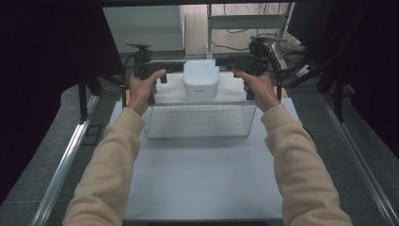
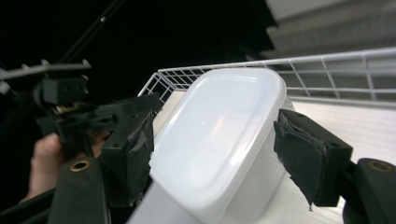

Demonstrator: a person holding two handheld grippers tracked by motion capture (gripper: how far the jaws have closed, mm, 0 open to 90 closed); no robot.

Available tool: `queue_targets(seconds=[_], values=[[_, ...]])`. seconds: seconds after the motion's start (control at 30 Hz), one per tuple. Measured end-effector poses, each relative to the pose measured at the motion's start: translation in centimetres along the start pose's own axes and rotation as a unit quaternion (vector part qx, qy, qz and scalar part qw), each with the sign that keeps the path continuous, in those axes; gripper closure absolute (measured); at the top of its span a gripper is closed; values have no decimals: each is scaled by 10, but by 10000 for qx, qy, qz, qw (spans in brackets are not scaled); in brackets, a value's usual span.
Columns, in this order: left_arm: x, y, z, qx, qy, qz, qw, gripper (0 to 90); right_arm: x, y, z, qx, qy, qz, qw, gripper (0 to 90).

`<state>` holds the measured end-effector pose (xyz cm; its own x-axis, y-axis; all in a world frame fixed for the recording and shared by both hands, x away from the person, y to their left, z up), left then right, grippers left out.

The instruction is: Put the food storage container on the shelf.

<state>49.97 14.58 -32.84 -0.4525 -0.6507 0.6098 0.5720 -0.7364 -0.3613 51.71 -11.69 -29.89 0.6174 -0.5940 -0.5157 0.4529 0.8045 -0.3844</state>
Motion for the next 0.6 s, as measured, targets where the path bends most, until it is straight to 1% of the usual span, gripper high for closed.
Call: queue_targets(seconds=[0.03, 0.07, 0.1, 0.13, 0.17, 0.2, 0.23, 0.27, 0.33, 0.37, 0.4, 0.43, 0.47, 0.5, 0.53, 0.57, 0.6], values=[[2, -5, -2, 41, 92, 37, 9999, 304, 0, 0, 0, 0, 0, 0, 10000, 282], [5, -14, -8, 98, 215, 19, 9997, 302, -5, -7, -6, -32, -362, -115, 9993, 270], [5, -14, -8, 98, 215, 19, 9997, 297, -5, -7, -6, -32, -362, -115, 9993, 270], [6, -19, -12, 97, 262, 5, 9996, 297, -7, -11, -9, -47, -558, -181, 9983, 268], [6, -23, -17, 90, 259, -9, 9996, 292, -9, -15, -14, -32, -776, -260, 9966, 264], [7, -29, -24, 71, 316, -69, 9995, 288, -11, -19, -18, -38, -937, -318, 9951, 259], [7, -32, -28, 61, 354, -97, 9993, 285, -13, -24, -24, -53, -1133, -419, 9927, 252], [7, -36, -35, 50, 421, -100, 9990, 285, -14, -28, -27, -46, -1216, -455, 9915, 251], [8, -44, -49, 21, 571, -38, 9984, 284, -15, -36, -37, -51, -1424, -533, 9884, 250], [8, -47, -54, -8, 623, -18, 9981, 283, -16, -40, -43, -44, -1547, -597, 9861, 250], [8, -53, -66, -63, 652, 0, 9979, 281, -15, -46, -51, -76, -1693, -669, 9833, 249], [8, -53, -66, -63, 652, 0, 9979, 281, -15, -46, -51, -76, -1693, -669, 9833, 249], [8, -59, -78, -93, 699, 6, 9975, 280, -14, -52, -60, -80, -1791, -694, 9813, 249], [8, -59, -78, -93, 699, 6, 9975, 280, -14, -52, -60, -80, -1791, -694, 9813, 249], [8, -61, -84, -109, 725, 14, 9973, 281, -12, -57, -71, -94, -1856, -702, 9801, 249], [7, -63, -90, -131, 764, 29, 9970, 281, -12, -57, -71, -94, -1856, -702, 9801, 249], [7, -65, -96, -150, 804, 60, 9966, 280, -9, -61, -84, -117, -1887, -669, 9797, 249]])
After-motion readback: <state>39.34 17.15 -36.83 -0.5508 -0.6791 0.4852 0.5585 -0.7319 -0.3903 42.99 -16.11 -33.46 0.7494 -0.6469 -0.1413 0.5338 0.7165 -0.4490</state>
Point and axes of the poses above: each handheld gripper's, and its own axes: y roughly forward along the jaws, z roughly out of its top, x roughly to its right, the point moved 5 cm from there along y, roughly forward along the jaws, and after that the axes turned 5 degrees about -y, right-handed, at the moved point
